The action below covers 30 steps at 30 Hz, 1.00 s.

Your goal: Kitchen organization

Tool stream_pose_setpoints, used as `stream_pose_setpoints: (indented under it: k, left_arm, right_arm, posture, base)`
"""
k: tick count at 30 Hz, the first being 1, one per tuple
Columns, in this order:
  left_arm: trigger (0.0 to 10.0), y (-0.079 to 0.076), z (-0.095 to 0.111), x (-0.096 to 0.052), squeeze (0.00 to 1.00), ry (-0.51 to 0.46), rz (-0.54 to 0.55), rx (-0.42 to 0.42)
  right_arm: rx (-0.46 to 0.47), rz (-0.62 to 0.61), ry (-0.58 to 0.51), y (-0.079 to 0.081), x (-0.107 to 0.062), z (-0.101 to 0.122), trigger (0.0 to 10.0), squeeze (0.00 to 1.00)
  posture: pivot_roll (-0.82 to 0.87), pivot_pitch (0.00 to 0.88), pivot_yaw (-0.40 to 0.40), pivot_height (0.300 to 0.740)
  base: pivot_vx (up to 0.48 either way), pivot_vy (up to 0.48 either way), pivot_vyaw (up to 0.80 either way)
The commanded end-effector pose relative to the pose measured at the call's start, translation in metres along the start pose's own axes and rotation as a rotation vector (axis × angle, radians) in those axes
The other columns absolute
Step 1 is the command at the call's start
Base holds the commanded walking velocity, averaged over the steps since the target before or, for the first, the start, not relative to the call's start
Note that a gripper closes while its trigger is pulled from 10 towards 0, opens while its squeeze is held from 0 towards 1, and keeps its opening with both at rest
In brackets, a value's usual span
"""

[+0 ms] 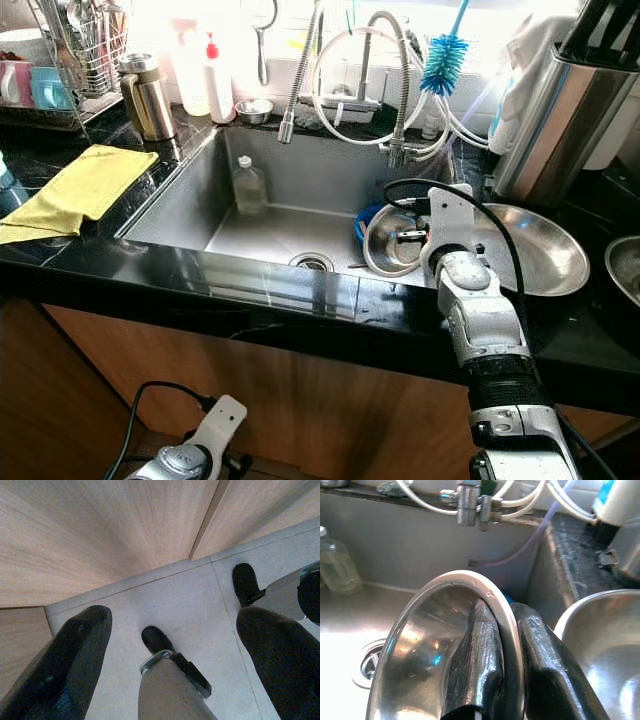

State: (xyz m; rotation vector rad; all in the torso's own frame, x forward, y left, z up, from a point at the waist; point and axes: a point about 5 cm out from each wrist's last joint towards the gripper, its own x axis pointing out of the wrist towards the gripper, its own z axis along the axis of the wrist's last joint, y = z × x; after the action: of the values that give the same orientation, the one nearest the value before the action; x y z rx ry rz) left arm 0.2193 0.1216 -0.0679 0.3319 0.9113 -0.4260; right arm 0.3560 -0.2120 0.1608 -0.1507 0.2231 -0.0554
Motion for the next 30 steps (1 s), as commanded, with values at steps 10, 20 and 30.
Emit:
stream_pose_setpoints:
  k: [10, 20, 30]
  left_arm:
    - [10.0, 0.003, 0.004, 0.0, 0.0, -0.013, 0.007, 0.0]
    - [10.0, 0.004, 0.004, 0.0, 0.0, -0.012, 0.011, -0.002]
    - [10.0, 0.003, 0.004, 0.0, 0.0, -0.011, 0.014, -0.004]
  right_arm:
    - [-0.022, -0.144, -0.01, -0.026, 0.001, 0.006, 10.0, 0.0]
    - [0.017, -0.048, -0.072, -0.008, 0.006, 0.015, 10.0, 0.0]
    - [0.007, 0.043, -0.016, 0.002, 0.014, 0.003, 10.0, 0.0]
  posture:
    - [0.03, 0.002, -0.06, 0.736]
    - [0.03, 0.004, -0.061, 0.736]
    - [0.04, 0.003, -0.064, 0.736]
  base:
    - [0.0, 0.0, 0.0]
    - [0.0, 0.0, 0.0]
    - [0.0, 0.0, 0.0]
